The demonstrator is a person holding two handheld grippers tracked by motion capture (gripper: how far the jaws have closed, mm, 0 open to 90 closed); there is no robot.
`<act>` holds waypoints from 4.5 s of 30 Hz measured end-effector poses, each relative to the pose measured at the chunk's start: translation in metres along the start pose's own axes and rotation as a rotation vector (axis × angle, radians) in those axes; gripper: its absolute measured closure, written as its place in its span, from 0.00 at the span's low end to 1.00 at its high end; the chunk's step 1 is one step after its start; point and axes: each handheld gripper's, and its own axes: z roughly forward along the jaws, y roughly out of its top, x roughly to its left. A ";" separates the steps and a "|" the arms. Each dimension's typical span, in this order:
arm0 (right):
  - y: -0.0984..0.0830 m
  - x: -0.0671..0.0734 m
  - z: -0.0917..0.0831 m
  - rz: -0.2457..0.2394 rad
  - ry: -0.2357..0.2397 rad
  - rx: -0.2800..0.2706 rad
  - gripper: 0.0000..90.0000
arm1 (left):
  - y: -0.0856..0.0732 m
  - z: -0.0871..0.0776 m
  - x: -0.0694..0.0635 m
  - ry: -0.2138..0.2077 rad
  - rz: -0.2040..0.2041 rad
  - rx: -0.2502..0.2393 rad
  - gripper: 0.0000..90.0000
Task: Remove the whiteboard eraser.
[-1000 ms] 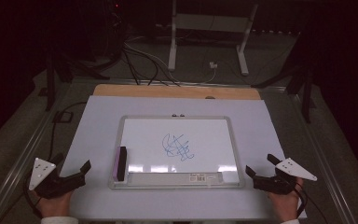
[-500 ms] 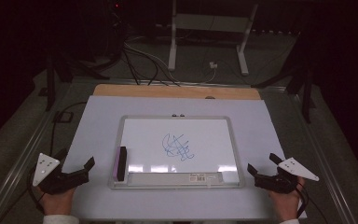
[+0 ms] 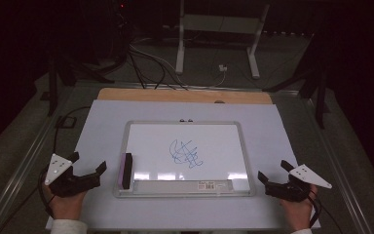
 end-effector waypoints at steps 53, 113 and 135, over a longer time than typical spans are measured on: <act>0.000 0.000 0.001 0.008 0.000 0.004 0.00 | -0.024 0.034 -0.026 -0.091 -0.007 0.222 0.08; 0.001 -0.001 0.000 0.011 -0.003 0.000 0.00 | -0.028 0.052 -0.053 -0.201 0.027 0.407 0.45; 0.000 -0.001 0.001 0.011 -0.001 0.001 0.00 | -0.012 0.042 -0.052 -0.165 0.044 0.325 0.46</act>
